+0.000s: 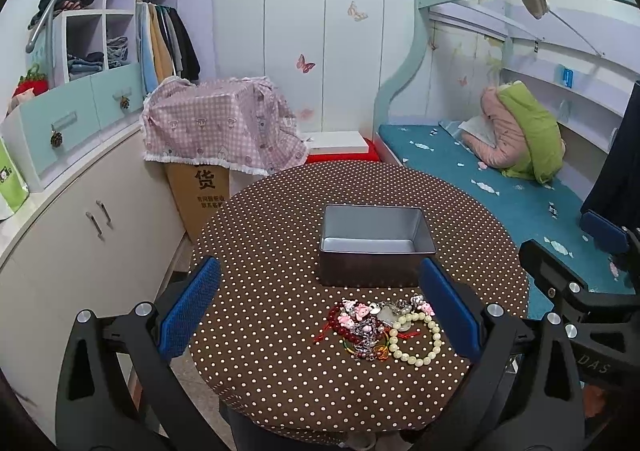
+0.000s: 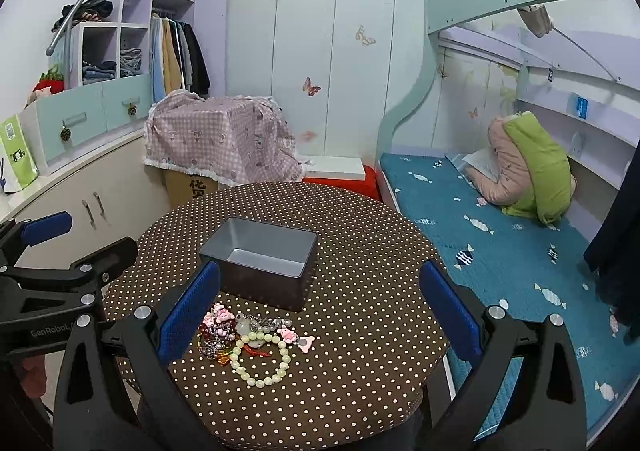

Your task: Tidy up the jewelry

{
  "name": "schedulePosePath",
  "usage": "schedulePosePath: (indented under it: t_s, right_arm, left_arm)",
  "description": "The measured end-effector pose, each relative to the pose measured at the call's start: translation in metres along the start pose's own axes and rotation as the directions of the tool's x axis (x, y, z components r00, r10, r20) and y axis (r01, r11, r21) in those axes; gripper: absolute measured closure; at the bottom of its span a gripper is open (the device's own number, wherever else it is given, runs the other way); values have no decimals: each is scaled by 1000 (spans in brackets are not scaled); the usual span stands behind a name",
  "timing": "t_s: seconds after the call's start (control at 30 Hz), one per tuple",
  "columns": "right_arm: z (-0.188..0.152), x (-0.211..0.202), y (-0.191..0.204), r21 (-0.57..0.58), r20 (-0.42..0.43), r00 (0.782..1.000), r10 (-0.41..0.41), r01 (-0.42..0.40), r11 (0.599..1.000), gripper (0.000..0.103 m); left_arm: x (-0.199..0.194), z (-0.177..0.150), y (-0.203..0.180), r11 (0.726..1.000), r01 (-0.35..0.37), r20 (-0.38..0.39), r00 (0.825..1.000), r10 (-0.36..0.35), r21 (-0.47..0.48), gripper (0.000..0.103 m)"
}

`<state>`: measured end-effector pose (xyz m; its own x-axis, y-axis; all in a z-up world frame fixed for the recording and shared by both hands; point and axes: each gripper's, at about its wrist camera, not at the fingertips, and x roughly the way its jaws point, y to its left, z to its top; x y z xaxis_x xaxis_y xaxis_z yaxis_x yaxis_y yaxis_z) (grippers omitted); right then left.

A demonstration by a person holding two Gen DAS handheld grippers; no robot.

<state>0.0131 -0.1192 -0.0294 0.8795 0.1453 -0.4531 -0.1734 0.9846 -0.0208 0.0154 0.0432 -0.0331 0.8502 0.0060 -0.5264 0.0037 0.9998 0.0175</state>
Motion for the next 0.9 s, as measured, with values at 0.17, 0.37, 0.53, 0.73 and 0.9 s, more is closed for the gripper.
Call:
schedulePosePath:
  t_s: [0.17, 0.37, 0.53, 0.73, 0.9]
  right_arm:
    - [1, 0, 0, 0, -5, 1000, -1, 1, 1000, 7]
    - [-5, 8, -3, 19, -35, 999, 18, -17, 1000, 7]
    - [-22, 32, -10, 65, -138, 990, 41, -32, 997, 7]
    - [-50, 60, -9, 64, -267, 962, 60, -44, 997, 7]
    - [-67, 76, -6, 50, -340, 939, 57, -43, 998, 7]
  left_arm:
    - [-1, 0, 1, 1000, 1, -6, 1000, -1, -1, 5]
    - [3, -3, 0, 1000, 2, -25, 1000, -2, 7, 5]
    - [24, -15, 3, 1000, -9, -106, 994, 10, 11, 5]
    - [57, -36, 15, 999, -29, -229, 973, 25, -15, 5]
    - [80, -54, 22, 999, -41, -304, 952, 30, -30, 5]
